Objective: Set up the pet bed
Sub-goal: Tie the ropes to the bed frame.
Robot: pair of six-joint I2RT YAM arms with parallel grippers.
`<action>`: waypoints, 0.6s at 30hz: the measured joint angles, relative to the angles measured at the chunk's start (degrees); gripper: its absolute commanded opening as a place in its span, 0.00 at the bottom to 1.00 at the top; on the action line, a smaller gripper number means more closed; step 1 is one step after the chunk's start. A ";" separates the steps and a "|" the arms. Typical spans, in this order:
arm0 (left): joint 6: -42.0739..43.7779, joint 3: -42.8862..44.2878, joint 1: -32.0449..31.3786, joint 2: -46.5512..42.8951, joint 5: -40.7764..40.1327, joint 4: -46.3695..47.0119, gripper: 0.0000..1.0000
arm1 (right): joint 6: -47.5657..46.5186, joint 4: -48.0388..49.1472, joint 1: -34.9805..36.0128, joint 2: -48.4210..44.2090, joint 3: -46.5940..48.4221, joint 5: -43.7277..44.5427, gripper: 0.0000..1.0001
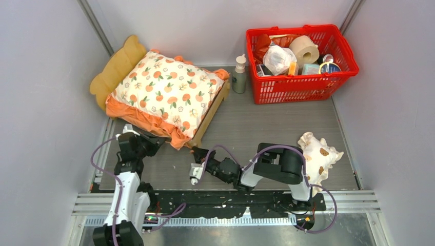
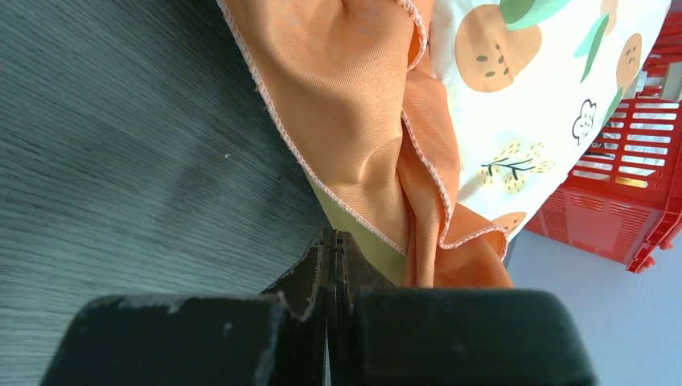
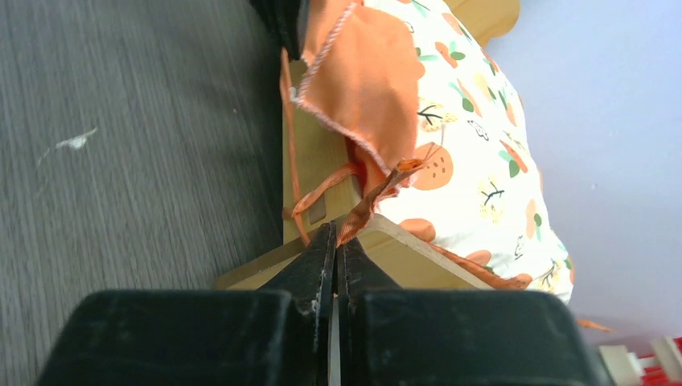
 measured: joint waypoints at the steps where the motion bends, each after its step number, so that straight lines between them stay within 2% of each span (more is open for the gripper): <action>1: 0.09 0.00 -0.02 -0.35 -0.04 -0.24 0.00 | 1.66 -0.59 -0.15 -0.44 0.17 0.26 0.05; 8: 1.51 -0.02 -0.02 -1.86 -1.03 -1.81 0.00 | 16.13 -7.58 -1.01 -3.80 2.84 3.85 0.05; 18: 0.90 -2.91 -0.09 -3.10 -1.92 -3.96 0.00 | 25.07 -20.87 -3.52 -8.28 7.13 6.03 0.05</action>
